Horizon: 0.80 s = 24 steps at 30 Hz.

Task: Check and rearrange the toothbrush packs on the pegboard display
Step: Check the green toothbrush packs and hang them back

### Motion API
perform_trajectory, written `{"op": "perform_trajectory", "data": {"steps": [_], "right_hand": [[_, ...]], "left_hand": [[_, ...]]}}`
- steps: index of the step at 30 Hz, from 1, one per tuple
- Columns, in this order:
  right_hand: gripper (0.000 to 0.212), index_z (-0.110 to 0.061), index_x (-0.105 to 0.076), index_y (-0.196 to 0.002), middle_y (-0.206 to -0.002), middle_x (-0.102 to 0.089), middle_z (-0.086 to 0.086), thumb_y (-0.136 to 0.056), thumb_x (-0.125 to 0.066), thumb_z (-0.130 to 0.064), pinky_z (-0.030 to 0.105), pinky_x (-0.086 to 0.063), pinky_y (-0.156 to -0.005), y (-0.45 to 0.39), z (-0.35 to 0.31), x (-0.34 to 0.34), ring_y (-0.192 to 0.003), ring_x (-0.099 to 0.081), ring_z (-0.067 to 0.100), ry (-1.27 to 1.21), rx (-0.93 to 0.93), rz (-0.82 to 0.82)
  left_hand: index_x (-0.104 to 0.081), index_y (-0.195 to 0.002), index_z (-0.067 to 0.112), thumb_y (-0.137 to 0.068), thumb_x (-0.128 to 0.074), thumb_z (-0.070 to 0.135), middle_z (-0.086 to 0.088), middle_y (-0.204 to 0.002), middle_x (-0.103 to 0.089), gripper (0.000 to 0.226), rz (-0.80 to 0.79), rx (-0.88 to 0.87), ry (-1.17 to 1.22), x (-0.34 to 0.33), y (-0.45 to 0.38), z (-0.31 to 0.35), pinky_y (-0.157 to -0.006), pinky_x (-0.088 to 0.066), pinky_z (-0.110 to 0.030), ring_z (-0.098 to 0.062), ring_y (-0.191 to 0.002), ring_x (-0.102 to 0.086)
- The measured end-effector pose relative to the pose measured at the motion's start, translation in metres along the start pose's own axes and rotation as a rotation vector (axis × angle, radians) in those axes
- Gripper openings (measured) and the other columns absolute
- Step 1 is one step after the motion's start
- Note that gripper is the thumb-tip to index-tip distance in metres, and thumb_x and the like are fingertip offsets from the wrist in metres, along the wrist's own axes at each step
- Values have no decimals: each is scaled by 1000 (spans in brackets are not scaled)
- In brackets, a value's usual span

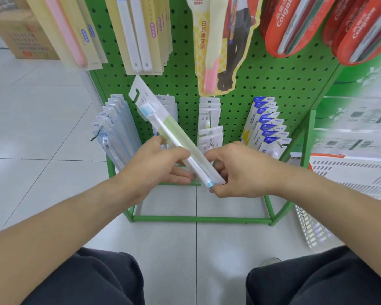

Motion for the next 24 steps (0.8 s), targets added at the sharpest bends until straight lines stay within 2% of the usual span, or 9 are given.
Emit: {"op": "perform_trajectory", "data": {"steps": [3,5,7,9,12,14,16,19,24], "right_hand": [[26,-23,-56,-84,-68,-63,-12,-77,-81,-25,30,-52,-66,1,-9,1,-62,-60,5,119,48,2],[35,-22,-61,-90,-79,-69,-11,-75,-85,-43,25,-52,-69,2,-11,0,-72,-64,5,95,32,-47],[49,-23,-66,-103,-89,-72,-12,-73,-82,-58,21,-53,-73,4,-9,-4,-80,-67,3,22,-10,-131],[60,-24,-65,-116,-98,-72,-13,-73,-78,-63,22,-55,-80,4,-5,-8,-87,-68,-1,-37,-55,-201],[81,-25,-52,-132,-101,-70,-15,-67,-82,-64,26,-55,-84,3,0,-9,-87,-65,-5,-35,-100,-185],[99,-29,-36,-139,-94,-69,-14,-61,-89,-59,20,-52,-75,1,0,-11,-79,-62,-9,-73,-110,-128],[106,-29,-31,-138,-78,-67,-11,-56,-95,-51,17,-47,-60,-2,-1,-13,-67,-62,-7,-139,-111,-63],[97,-30,-35,-129,-61,-68,-10,-55,-98,-43,22,-48,-47,-3,-1,-12,-49,-65,7,-262,-155,-17],[74,-24,-51,-111,-59,-70,-5,-56,-94,-50,22,-48,-46,-5,-1,-2,-48,-67,13,-304,-167,122]], "left_hand": [[-56,-121,8,-96,-66,27,-17,-103,-74,33,-17,-27,-41,-4,3,2,-81,-63,-44,-35,-84,-75],[-55,-122,7,-95,-66,33,-18,-99,-75,39,-16,-11,-91,-4,2,-1,-79,-63,-41,-33,-83,-75],[-53,-122,2,-98,-63,28,-21,-100,-74,36,-27,34,-116,-3,0,-6,-79,-63,-42,-34,-84,-75],[-52,-121,-4,-100,-55,15,-26,-105,-72,28,-37,71,-111,-3,-2,-11,-83,-62,-48,-37,-90,-74],[-55,-121,-5,-101,-42,2,-24,-107,-73,25,-110,69,-69,-7,0,-12,-87,-60,-51,-38,-95,-73],[-61,-120,2,-102,-38,-3,-17,-108,-75,30,-163,53,-16,-11,3,-10,-86,-61,-48,-34,-96,-74],[-65,-119,10,-102,-37,-5,-13,-109,-76,36,-190,50,27,-14,5,-9,-88,-60,-48,-32,-99,-74],[-66,-117,16,-105,-38,1,-11,-111,-76,35,-219,64,83,-15,4,-8,-91,-58,-48,-30,-101,-73],[-62,-126,17,-108,-34,23,-10,-115,-75,34,-307,133,84,-13,7,-12,-89,-60,-45,-30,-107,-72]]}}
Point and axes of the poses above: each hand's wrist, its own y-axis away from the middle knuckle, its own x-axis out of the back of the hand, z = x × y, the point moved 4 cm from there along -y, towards the middle knuckle
